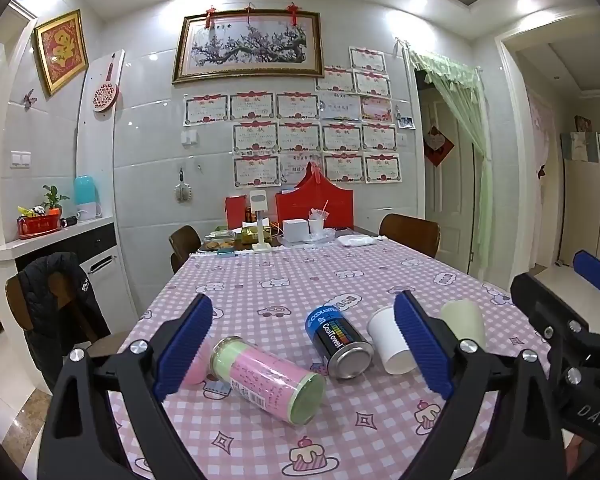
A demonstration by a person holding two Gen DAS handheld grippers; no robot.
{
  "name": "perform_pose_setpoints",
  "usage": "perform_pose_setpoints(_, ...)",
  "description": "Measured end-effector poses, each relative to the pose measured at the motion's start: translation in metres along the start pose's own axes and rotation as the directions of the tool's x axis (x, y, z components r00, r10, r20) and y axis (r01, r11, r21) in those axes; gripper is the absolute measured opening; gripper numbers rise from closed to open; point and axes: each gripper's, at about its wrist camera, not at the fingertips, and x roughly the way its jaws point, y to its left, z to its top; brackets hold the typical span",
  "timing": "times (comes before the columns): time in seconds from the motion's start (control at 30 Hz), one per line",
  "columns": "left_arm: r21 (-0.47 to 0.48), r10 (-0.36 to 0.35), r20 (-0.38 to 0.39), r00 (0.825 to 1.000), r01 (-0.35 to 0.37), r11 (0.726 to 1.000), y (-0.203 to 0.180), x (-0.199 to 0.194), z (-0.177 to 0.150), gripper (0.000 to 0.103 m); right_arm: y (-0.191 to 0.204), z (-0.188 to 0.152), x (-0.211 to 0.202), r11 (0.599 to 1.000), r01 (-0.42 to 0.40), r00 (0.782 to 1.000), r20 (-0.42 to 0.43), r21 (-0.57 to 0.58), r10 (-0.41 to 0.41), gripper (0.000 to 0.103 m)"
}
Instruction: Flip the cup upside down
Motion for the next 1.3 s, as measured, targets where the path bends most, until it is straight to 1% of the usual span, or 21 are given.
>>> perform_pose_setpoints(0.07, -0.004, -0.003, -0.001, 1.0, 0.003, 1.0, 0.0, 0.0, 0.0, 0.091, 0.001, 0.0, -0.001, 1.0, -0.009, 1.0, -0.001, -0.008, 0.009, 0.095)
perform_pose_setpoints(0.4, -0.006, -0.005, -0.005, 1.0, 0.005, 1.0, -0.002, 0.0, -0.001, 0.091, 0.01, 0.003, -0.011, 1.0, -0.005, 1.0, 0.003, -0.008, 0.005, 0.095)
perform_pose_setpoints(0.47, -0.009, -0.006, -0.008, 1.0, 0.006, 1.0, -0.002, 0.001, -0.001, 0.091, 0.001, 0.002, -0.002, 1.0, -0.006, 1.0, -0.006, -0.003, 0.006, 0.095)
perform_pose_setpoints(1.3, -0.014, -0.005, -0.012, 1.0, 0.005, 1.0, -0.003, 0.006, -0.004, 0.091, 0.001, 0.002, -0.005, 1.0, -0.001, 1.0, -0.007, 0.003, 0.001, 0.095)
